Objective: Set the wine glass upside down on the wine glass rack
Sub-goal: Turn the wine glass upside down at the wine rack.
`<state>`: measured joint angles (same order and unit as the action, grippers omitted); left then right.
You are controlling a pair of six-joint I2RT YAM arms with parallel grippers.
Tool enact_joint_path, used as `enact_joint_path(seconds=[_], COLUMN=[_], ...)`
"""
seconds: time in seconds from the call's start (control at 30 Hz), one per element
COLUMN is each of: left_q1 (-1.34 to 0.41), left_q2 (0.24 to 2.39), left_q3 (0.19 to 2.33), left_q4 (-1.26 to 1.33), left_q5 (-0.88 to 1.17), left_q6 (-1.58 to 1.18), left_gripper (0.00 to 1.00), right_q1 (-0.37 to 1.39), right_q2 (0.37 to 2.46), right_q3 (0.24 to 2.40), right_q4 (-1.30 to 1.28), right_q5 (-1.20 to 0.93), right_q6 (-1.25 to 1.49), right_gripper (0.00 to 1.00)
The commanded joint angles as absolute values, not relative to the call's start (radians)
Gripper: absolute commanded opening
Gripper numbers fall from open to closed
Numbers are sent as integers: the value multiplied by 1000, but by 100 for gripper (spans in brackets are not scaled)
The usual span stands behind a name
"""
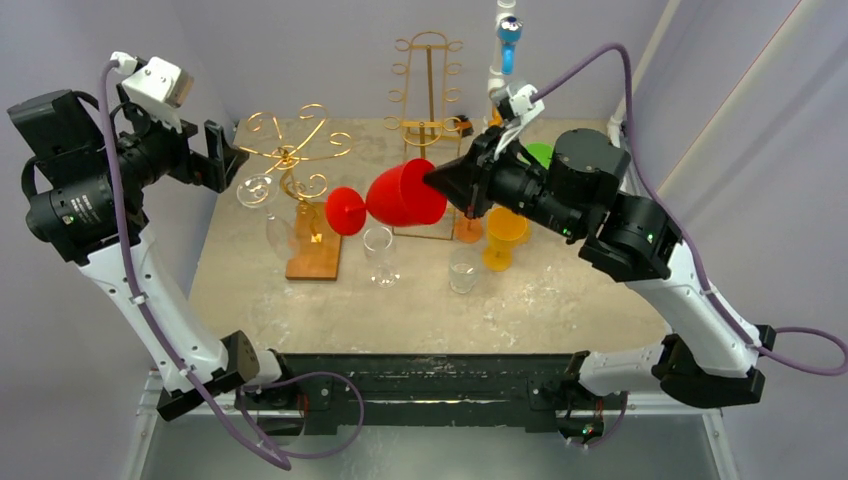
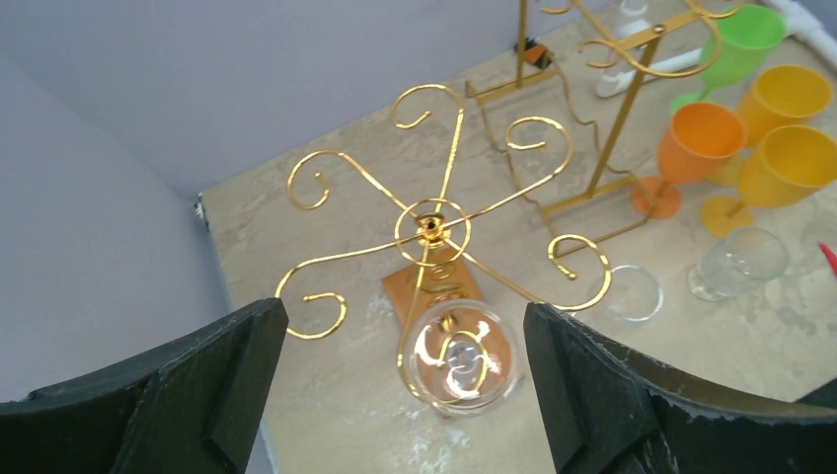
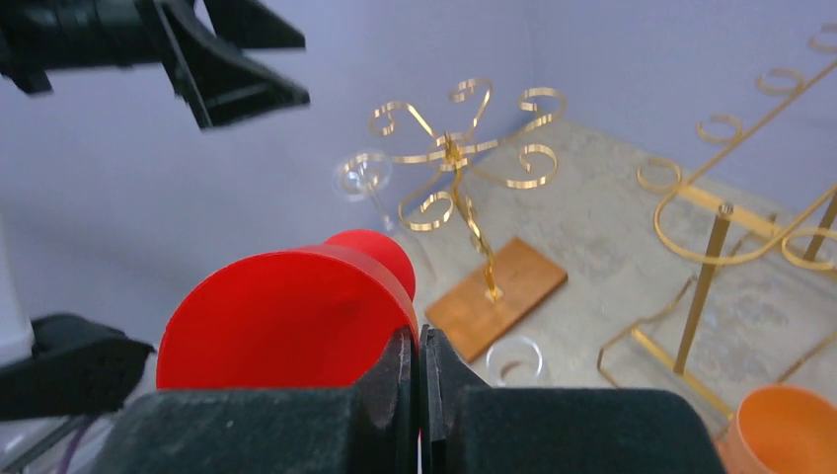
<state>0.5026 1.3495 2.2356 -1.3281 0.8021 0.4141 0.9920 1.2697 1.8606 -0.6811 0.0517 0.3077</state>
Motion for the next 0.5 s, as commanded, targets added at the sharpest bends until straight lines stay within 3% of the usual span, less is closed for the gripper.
enact_joint_path(seconds=[0.0, 0.27, 0.47], left_q1=[500, 500, 500], left_q2=[1271, 1237, 1198], left_q3=[2224, 2094, 2012], left_q4=[-1264, -1167, -1119], left_q5=[1013, 1193, 1198], left_q6=[335, 188, 184], left_gripper=[100, 99, 99], right_q1=[992, 992, 992], right_q2=[1318, 1389, 1432], right_q3=[1900, 1897, 1920], right_q4=[-484, -201, -141], right_q5=[117, 111, 94], right_q6=[280, 302, 319], right_gripper=[0, 0, 0])
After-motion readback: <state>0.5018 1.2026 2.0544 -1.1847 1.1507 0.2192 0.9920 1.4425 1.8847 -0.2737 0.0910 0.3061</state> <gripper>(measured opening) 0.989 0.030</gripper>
